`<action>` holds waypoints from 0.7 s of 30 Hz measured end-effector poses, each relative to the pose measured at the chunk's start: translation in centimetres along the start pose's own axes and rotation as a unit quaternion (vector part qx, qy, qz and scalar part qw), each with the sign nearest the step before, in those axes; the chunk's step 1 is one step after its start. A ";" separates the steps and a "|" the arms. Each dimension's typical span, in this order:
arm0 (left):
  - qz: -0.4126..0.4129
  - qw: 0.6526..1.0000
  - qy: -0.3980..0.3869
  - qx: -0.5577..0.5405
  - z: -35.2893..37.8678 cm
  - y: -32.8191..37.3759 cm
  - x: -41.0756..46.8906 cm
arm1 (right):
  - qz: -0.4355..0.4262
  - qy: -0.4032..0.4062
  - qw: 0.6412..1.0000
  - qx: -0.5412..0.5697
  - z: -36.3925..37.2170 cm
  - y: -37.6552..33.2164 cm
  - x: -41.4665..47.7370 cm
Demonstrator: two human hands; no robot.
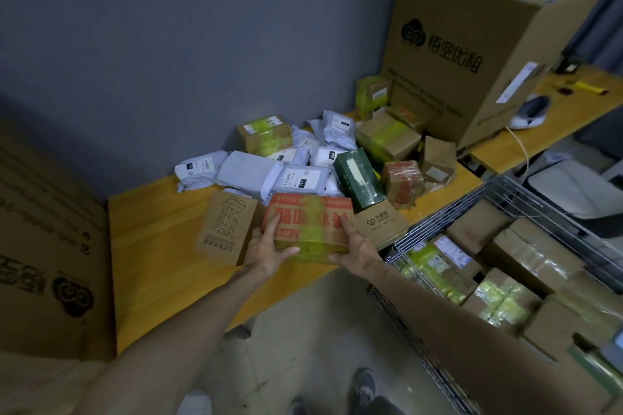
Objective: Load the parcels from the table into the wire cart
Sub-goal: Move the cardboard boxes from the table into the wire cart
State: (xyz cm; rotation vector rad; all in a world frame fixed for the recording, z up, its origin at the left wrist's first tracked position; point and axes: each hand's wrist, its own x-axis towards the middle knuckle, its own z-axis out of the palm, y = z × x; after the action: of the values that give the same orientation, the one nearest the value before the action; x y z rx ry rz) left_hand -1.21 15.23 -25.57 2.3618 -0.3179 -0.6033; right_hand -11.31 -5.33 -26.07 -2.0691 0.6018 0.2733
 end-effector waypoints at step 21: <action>0.282 0.953 -0.092 0.066 8.8 18.7 -0.9 | 0.029 0.284 0.955 0.074 -12.0 5.4 -17.4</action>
State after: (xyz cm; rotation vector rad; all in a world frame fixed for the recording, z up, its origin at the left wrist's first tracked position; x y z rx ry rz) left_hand -7.64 -3.21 -18.70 2.1856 -1.1017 -0.5295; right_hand -29.47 -12.45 -16.27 -1.9800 0.9940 -0.3433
